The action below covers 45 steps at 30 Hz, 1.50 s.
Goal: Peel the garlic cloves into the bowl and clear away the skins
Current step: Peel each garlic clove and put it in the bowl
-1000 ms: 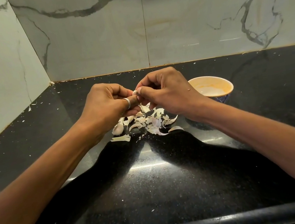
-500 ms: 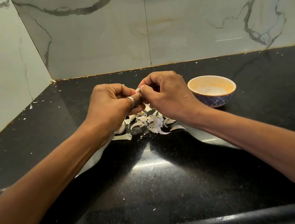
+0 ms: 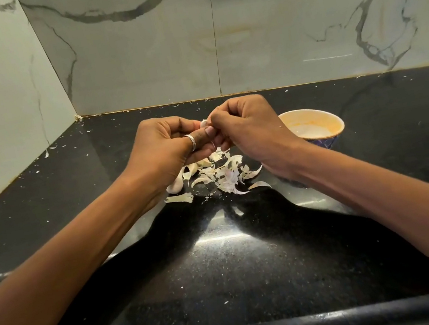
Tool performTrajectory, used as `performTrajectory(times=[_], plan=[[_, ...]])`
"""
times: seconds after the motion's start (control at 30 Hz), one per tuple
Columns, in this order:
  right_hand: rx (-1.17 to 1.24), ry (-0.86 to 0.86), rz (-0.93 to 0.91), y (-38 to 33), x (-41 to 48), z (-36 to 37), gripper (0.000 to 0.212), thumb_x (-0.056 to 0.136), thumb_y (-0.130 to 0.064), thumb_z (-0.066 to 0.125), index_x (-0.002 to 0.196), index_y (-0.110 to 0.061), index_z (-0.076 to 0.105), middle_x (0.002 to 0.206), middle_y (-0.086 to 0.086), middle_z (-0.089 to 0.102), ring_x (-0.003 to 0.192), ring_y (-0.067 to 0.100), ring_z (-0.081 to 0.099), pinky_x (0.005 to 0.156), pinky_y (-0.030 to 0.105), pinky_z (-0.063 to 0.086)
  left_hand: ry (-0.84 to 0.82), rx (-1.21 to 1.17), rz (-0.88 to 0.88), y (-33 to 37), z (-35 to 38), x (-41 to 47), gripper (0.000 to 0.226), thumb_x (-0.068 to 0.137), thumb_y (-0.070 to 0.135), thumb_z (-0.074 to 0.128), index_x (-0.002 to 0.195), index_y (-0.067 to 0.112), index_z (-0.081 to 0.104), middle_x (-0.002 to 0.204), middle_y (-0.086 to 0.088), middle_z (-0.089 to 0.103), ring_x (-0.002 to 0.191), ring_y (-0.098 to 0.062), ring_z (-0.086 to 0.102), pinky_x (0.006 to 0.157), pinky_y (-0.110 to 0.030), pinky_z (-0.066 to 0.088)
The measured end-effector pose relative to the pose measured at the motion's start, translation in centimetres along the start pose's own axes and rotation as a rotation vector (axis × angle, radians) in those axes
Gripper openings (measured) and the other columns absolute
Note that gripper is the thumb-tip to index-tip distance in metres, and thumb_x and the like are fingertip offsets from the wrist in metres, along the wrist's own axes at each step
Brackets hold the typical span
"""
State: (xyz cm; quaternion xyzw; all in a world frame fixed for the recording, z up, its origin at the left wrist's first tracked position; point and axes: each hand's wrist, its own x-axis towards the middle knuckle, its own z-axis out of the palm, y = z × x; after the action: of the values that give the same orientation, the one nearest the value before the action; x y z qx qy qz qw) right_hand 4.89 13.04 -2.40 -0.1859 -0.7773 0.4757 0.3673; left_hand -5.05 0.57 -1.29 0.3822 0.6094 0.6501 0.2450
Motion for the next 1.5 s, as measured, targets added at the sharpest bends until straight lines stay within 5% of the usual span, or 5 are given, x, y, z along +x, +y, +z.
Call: performTrajectory(times=[0.33, 0.77, 1.5], plan=[[-0.014, 0.037, 0.023, -0.1, 0.0, -0.4, 0.030, 0.085, -0.025, 0.054, 0.061, -0.013, 0.066, 0.065, 0.011, 0.070, 0.058, 0.023, 0.065, 0.056, 0.034, 0.050, -0.027, -0.005, 0.000, -0.2, -0.1, 0.1, 0.006, 0.088, 0.004, 0.073, 0.093, 0.004, 0.071, 0.077, -0.010, 0.074, 0.070, -0.015, 0.073, 0.063, -0.020, 0.059], [-0.037, 0.002, -0.080, 0.1, 0.2, -0.5, 0.008, 0.089, -0.013, 0.069, 0.089, -0.015, 0.076, 0.085, 0.011, 0.076, 0.084, 0.034, 0.073, 0.065, 0.037, 0.061, -0.045, 0.043, 0.021, -0.2, -0.3, 0.3, 0.008, 0.091, 0.007, 0.069, 0.097, 0.009, 0.075, 0.077, -0.006, 0.074, 0.072, -0.012, 0.072, 0.064, -0.021, 0.059], [-0.146, -0.046, -0.160, 0.0, 0.2, -1.0, 0.009, 0.096, -0.013, 0.071, 0.095, -0.008, 0.078, 0.082, 0.007, 0.077, 0.076, 0.019, 0.076, 0.072, 0.041, 0.065, -0.054, 0.203, 0.071, -0.5, -1.2, 1.0, 0.014, 0.095, 0.011, 0.067, 0.105, 0.004, 0.073, 0.088, -0.011, 0.074, 0.075, -0.011, 0.072, 0.062, -0.025, 0.061]])
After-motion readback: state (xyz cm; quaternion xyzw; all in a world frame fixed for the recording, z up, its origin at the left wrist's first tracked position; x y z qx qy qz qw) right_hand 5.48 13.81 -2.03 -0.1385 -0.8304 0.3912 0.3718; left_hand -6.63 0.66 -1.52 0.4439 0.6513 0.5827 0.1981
